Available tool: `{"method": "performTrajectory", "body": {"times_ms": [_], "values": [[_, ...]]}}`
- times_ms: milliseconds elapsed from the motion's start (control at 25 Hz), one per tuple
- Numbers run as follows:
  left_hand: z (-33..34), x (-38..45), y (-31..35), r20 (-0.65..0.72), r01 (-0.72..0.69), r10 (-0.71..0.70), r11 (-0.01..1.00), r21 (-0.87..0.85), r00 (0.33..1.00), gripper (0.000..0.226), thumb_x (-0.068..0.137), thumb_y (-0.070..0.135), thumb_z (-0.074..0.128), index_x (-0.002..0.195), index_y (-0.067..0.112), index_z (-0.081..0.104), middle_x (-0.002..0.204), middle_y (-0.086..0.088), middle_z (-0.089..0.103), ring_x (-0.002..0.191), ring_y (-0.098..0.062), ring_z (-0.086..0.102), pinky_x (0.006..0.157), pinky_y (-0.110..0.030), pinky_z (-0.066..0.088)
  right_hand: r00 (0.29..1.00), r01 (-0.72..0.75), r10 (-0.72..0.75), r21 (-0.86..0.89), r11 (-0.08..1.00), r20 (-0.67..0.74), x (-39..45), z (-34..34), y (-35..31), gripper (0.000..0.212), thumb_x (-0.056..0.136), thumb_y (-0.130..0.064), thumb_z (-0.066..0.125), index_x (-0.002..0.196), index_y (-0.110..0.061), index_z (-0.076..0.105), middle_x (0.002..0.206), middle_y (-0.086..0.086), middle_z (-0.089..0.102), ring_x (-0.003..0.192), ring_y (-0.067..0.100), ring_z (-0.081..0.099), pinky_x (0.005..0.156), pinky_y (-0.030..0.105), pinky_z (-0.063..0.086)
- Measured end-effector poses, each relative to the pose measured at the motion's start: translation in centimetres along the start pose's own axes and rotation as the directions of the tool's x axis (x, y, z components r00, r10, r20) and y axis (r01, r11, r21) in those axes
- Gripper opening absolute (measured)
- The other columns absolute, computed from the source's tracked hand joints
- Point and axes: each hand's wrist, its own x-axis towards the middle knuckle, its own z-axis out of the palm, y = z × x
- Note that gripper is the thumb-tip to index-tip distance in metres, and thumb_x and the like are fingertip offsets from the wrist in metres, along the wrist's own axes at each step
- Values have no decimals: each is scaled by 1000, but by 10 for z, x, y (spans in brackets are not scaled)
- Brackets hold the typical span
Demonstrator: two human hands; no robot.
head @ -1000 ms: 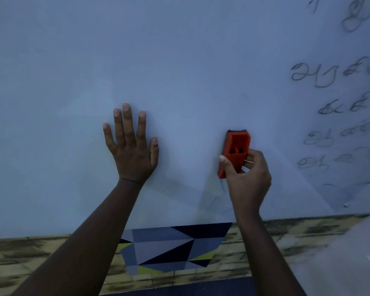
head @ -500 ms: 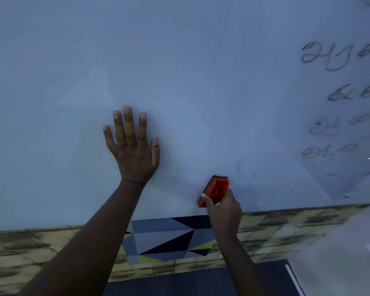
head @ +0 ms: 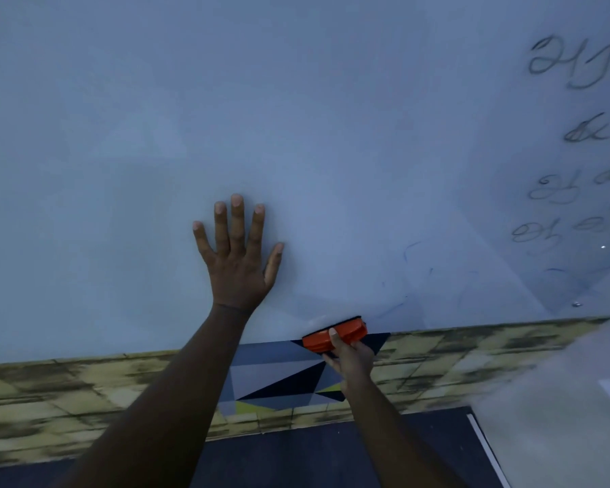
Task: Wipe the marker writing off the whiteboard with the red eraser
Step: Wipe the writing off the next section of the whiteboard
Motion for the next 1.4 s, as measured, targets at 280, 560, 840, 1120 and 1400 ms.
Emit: {"method": "performTrajectory", "body": {"times_ms": [280, 560, 840, 1120, 1400], "values": [[8, -31, -1, 34, 1, 1, 999, -43, 999, 87, 107, 51, 57, 171, 20, 6, 178, -5, -12, 165, -28, -10, 130, -58, -7, 940, 334, -323, 104, 937, -105, -52, -1, -103, 40, 91, -31, 79, 115, 0, 72, 111, 15, 75, 100, 26, 73, 86, 42, 63], [2, -55, 14, 103, 47, -38, 995, -89, 994, 76, 109, 44, 57, 168, 14, 20, 178, -9, -6, 165, -32, -4, 130, -61, 0, 874, 483, -473, 105, 869, -109, -90, 39, -131, 52, 95, -40, 74, 142, -22, 62, 113, 3, 73, 104, 19, 73, 82, 39, 65], [-17, -78, 5, 205, -24, 41, 996, -84, 978, 72, 107, 34, 59, 169, 15, 26, 178, -9, 8, 164, -32, 11, 126, -64, 19, 974, -219, 227, 291, 931, 8, -49, 33, -26, 58, 99, -34, 67, 137, 7, 50, 120, 24, 62, 117, 41, 63, 100, 49, 54], [-40, -41, 23, 166, -33, 67, 979, -199, 984, 51, 108, 32, 52, 157, 19, 51, 169, -2, 39, 154, -30, 36, 116, -63, 32, 969, 243, -223, 257, 935, -106, -84, 47, -75, 49, 90, -44, 77, 126, -12, 69, 115, 12, 76, 101, 27, 76, 80, 38, 65], [-35, -11, 63, 221, -137, 212, 940, -312, 952, 46, 103, 29, 60, 147, 17, 60, 161, -1, 50, 145, -28, 49, 115, -58, 34, 925, 378, -357, 228, 897, -130, -86, 11, -158, 50, 91, -45, 77, 128, -13, 70, 111, 13, 77, 95, 25, 78, 70, 31, 65]]}}
